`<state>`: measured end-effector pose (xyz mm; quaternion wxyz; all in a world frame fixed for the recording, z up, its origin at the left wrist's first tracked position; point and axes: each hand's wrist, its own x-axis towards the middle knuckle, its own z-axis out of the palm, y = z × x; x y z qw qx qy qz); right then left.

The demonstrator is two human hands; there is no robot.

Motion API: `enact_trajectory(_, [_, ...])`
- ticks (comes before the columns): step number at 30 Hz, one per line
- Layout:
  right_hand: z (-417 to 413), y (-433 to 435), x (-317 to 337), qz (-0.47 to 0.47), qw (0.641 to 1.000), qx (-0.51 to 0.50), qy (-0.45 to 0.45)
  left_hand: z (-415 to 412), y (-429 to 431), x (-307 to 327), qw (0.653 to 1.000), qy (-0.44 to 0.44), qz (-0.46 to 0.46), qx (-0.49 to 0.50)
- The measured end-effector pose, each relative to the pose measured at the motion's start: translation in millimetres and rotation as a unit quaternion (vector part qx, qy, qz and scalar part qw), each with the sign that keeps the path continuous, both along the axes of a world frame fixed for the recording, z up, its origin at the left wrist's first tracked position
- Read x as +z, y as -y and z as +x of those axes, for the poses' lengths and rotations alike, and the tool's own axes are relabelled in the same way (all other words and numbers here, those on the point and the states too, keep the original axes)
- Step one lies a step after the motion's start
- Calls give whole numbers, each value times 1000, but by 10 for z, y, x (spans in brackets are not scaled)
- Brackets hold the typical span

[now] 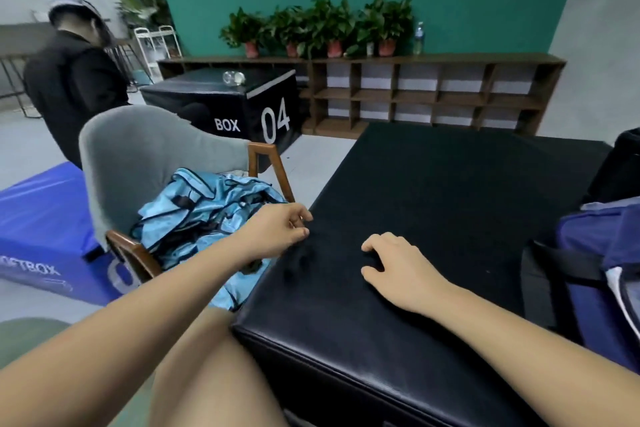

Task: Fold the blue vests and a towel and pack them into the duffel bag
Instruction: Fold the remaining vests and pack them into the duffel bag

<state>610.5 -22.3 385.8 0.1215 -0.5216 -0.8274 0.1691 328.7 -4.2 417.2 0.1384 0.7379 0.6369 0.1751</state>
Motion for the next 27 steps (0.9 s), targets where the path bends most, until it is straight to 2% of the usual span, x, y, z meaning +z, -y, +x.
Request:
enact_trajectory(4, [-186, 1, -199, 60, 998, -7, -11, -595, -158, -21, 996, -35, 5, 79])
enact_trajectory(7, [-232, 27, -316, 100, 995, -8, 18, -1043, -272, -23, 988, -73, 21, 136])
enact_trajectory(14, [-224, 87, -357, 116, 992, -19, 49, -1882, -471, -196, 966, -124, 20, 226])
enact_trajectory(18, [-220, 83, -372, 119, 991, -23, 50, -2152, -488, -245, 929, -196, 29, 312])
enact_trajectory(23, [-213, 84, -382, 126, 991, -25, 47, -2461, -416, -330, 899, -173, 7, 402])
enact_trajectory(27, [-212, 90, -385, 128, 990, -28, 43, -2573, -317, -310, 886, -200, 4, 419])
